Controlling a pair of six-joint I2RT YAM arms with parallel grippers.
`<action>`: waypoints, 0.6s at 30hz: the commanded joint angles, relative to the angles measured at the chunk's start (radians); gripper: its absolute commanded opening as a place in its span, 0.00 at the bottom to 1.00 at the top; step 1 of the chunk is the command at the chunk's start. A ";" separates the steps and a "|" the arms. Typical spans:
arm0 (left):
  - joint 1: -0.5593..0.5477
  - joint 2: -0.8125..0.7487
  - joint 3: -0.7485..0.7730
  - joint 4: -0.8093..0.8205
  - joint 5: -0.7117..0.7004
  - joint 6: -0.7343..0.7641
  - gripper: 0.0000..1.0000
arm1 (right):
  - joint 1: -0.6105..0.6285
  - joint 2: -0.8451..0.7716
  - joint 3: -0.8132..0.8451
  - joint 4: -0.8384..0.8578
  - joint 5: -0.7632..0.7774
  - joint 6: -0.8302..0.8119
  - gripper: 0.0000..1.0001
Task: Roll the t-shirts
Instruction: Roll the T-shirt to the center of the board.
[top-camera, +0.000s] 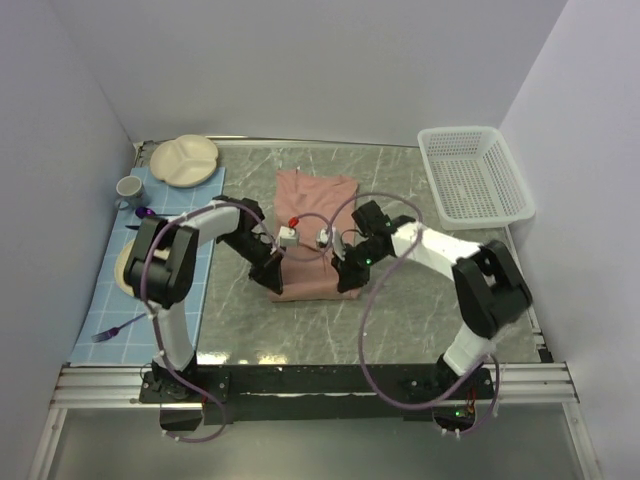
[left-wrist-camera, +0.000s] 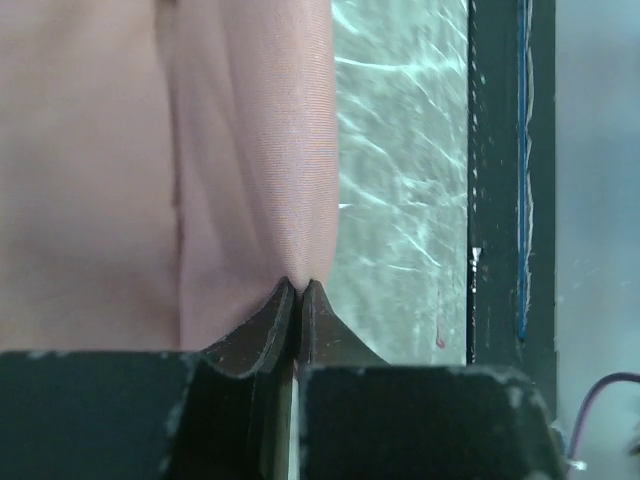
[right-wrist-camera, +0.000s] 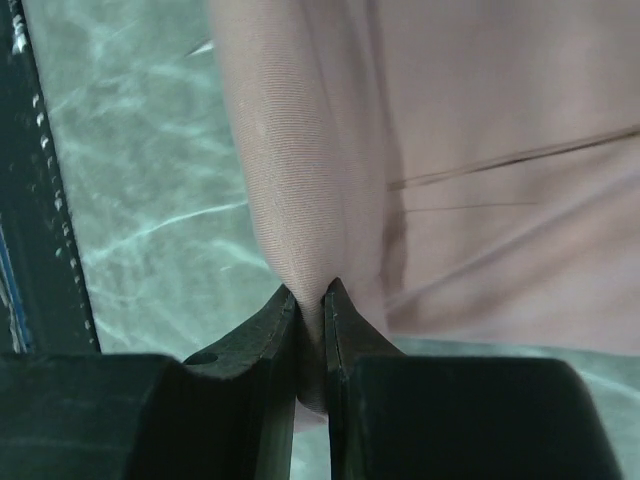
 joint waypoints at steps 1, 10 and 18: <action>0.032 0.119 0.130 -0.154 0.066 0.021 0.06 | -0.080 0.144 0.160 -0.181 -0.076 -0.021 0.10; 0.041 0.124 0.120 0.131 -0.062 -0.265 0.06 | -0.089 0.210 0.183 -0.200 -0.058 -0.058 0.10; 0.049 0.116 0.078 0.323 -0.157 -0.417 0.06 | -0.089 0.278 0.223 -0.182 0.022 0.037 0.14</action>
